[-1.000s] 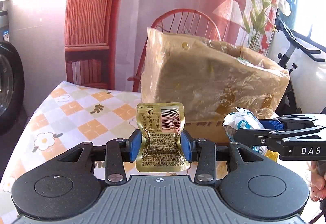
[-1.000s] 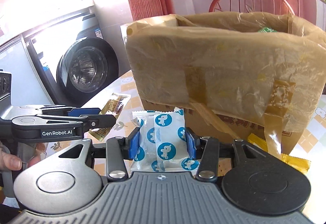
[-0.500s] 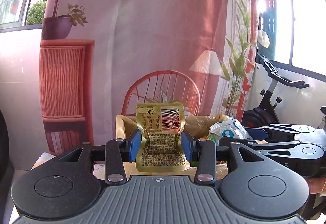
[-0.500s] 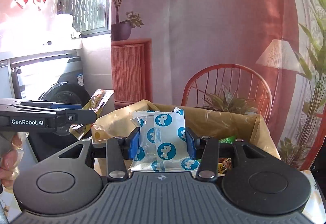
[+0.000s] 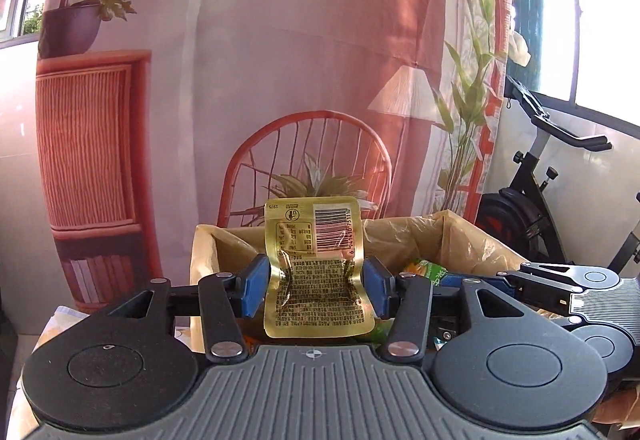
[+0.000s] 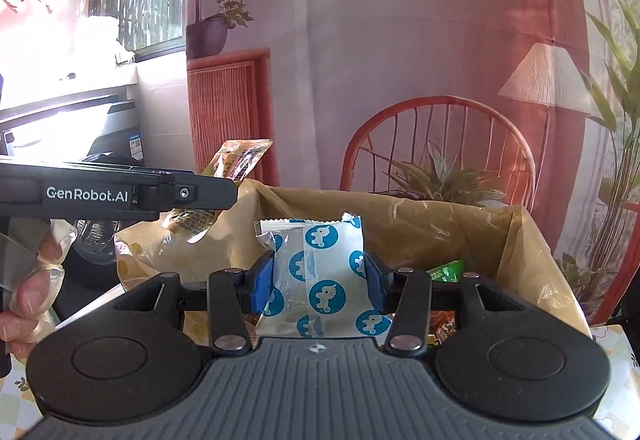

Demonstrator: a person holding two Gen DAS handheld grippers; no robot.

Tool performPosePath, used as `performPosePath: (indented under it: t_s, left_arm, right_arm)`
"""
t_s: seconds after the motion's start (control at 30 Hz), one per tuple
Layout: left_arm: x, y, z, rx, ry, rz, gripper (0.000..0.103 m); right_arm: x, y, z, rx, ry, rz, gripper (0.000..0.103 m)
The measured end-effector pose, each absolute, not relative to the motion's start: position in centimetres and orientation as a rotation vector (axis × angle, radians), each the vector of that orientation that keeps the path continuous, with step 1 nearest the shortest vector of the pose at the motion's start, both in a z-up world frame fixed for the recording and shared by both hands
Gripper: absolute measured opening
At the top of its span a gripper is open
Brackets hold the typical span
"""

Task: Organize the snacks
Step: 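Carry both packets over the box and open both grippers to drop them, then withdraw both open grippers from the box toward the remaining snacks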

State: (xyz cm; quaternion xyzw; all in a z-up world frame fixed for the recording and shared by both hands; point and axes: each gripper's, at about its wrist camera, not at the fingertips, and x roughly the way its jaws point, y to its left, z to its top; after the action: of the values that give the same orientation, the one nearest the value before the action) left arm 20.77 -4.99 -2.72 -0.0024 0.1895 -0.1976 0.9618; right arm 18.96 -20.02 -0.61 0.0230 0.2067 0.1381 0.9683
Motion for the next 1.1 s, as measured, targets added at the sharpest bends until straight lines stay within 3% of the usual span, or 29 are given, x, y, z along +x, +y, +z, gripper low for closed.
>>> performPosePath:
  t_s: [0.1, 0.13, 0.7, 1.1]
  left_arm:
    - [20.9, -4.5, -3.1, -0.011, 0.394, -0.386, 0.058]
    - [20.8, -4.3, -3.1, -0.014, 0.396, -0.381, 0.058]
    - [15.1, -0.8, -2.0, -0.036, 0.391, -0.320, 0.059]
    - [12.2, 0.4, -6.8, -0.074, 0.514, -0.303, 0.059]
  right_arm:
    - [18.8, -20.3, -0.5, 0.050, 0.421, 0.272, 0.065]
    - [18.7, -20.4, -0.4, 0.053, 0.418, 0.270, 0.066]
    - [12.6, -23.0, 1.8, 0.085, 0.421, 0.214, 0.066]
    - [7.8, -25.7, -3.2, 0.144, 0.586, 0.128, 0.066]
